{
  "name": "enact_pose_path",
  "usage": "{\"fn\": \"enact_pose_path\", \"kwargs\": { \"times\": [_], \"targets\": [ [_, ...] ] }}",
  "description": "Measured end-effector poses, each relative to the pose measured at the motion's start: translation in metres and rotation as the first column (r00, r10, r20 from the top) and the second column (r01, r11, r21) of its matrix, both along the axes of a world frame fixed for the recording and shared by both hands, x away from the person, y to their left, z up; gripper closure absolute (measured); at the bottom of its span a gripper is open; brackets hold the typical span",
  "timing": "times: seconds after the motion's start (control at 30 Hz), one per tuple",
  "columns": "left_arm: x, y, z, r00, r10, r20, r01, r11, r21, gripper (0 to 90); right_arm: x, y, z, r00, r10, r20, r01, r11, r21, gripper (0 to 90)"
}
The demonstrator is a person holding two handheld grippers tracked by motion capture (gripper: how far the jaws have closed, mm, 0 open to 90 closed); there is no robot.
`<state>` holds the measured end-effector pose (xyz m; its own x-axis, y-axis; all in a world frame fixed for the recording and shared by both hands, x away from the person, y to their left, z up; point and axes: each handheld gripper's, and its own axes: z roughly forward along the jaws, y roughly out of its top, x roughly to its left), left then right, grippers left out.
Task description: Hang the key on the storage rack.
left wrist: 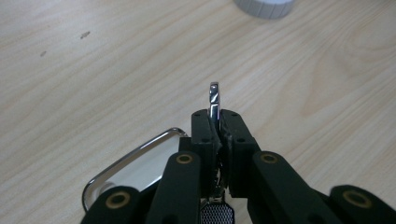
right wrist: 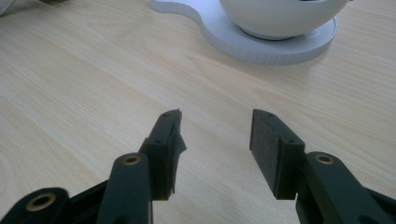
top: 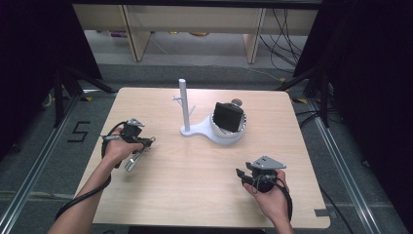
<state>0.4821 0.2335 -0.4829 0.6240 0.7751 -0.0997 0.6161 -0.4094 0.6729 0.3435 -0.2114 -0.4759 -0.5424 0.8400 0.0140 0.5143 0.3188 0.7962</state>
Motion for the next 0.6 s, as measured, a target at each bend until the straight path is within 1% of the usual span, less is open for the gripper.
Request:
{"fn": "enact_pose_path", "kwargs": {
  "times": [0.07,0.1,0.13,0.17,0.2,0.23,0.27,0.3,0.33,0.37,0.4,0.43,0.47,0.5,0.53,0.57,0.6],
  "targets": [
    [-0.003,0.003,0.000,0.9999,0.004,0.016,-0.004,0.9993,-0.037,84.5,0.000,0.000,0.000,1.0000,0.001,0.004,-0.001,1.000,-0.001,54.3],
    [-0.005,0.004,0.000,0.9994,0.015,0.031,-0.013,0.9990,-0.043,84.5,0.000,0.000,0.000,1.0000,0.000,0.005,0.000,1.000,0.000,54.3],
    [-0.006,0.006,0.000,0.9988,0.020,0.045,-0.018,0.9987,-0.048,84.5,-0.001,0.001,0.000,0.9999,-0.001,-0.011,0.001,1.000,0.013,54.3],
    [-0.008,0.007,-0.001,0.9982,0.030,0.053,-0.026,0.9971,-0.071,84.5,-0.001,0.000,0.000,1.0000,0.001,-0.002,-0.001,1.000,0.005,54.3],
    [-0.011,0.010,-0.001,0.9960,0.047,0.076,-0.038,0.9928,-0.113,84.5,-0.001,-0.001,0.000,1.0000,-0.003,0.005,0.003,1.000,0.003,54.2],
    [-0.011,0.010,-0.001,0.9960,0.047,0.076,-0.038,0.9928,-0.113,84.5,-0.001,-0.001,0.000,1.0000,-0.003,0.005,0.003,1.000,0.003,54.2],
    [-0.013,0.012,-0.001,0.9952,0.048,0.086,-0.036,0.9907,-0.131,84.6,-0.001,-0.001,0.000,1.0000,-0.008,0.002,0.008,1.000,0.002,54.3],
    [-0.015,0.010,-0.002,0.9923,0.078,0.096,-0.061,0.9838,-0.168,84.6,-0.001,-0.001,-0.001,0.9999,-0.008,0.007,0.008,1.000,0.008,54.3],
    [-0.016,0.014,0.000,0.9928,0.062,0.103,-0.046,0.9875,-0.151,84.6,-0.001,-0.001,-0.001,0.9999,-0.008,0.007,0.008,1.000,0.008,54.3],
    [-0.020,0.015,0.000,0.9886,0.079,0.128,-0.057,0.9837,-0.171,84.6,-0.001,-0.001,-0.001,0.9999,-0.012,0.000,0.012,1.000,-0.001,54.3],
    [-0.020,0.015,0.000,0.9886,0.079,0.128,-0.057,0.9837,-0.171,84.6,-0.001,-0.001,-0.001,0.9999,-0.011,0.000,0.011,1.000,0.002,54.3],
    [-0.021,0.016,0.001,0.9867,0.082,0.140,-0.057,0.9829,-0.175,84.6,-0.001,-0.001,-0.001,0.9999,-0.011,0.000,0.011,1.000,0.002,54.3],
    [-0.023,0.015,0.001,0.9838,0.103,0.146,-0.072,0.9758,-0.206,84.6,-0.001,-0.001,-0.002,1.0000,-0.007,0.006,0.007,1.000,0.008,54.2],
    [-0.025,0.016,0.002,0.9817,0.105,0.159,-0.069,0.9745,-0.213,84.6,-0.001,-0.001,-0.002,1.0000,-0.005,0.001,0.005,1.000,0.000,54.2],
    [-0.026,0.016,0.002,0.9796,0.109,0.169,-0.068,0.9704,-0.232,84.6,-0.001,0.000,-0.002,1.0000,-0.006,0.003,0.006,1.000,0.000,54.2],
    [-0.027,0.017,0.003,0.9786,0.117,0.169,-0.075,0.9693,-0.234,84.6,-0.001,0.000,-0.002,1.0000,-0.004,0.004,0.004,1.000,-0.001,54.1],
    [-0.028,0.017,0.003,0.9773,0.119,0.176,-0.073,0.9666,-0.246,84.6,-0.001,0.000,-0.002,1.0000,-0.003,0.004,0.003,1.000,-0.001,54.0]
  ]
}}
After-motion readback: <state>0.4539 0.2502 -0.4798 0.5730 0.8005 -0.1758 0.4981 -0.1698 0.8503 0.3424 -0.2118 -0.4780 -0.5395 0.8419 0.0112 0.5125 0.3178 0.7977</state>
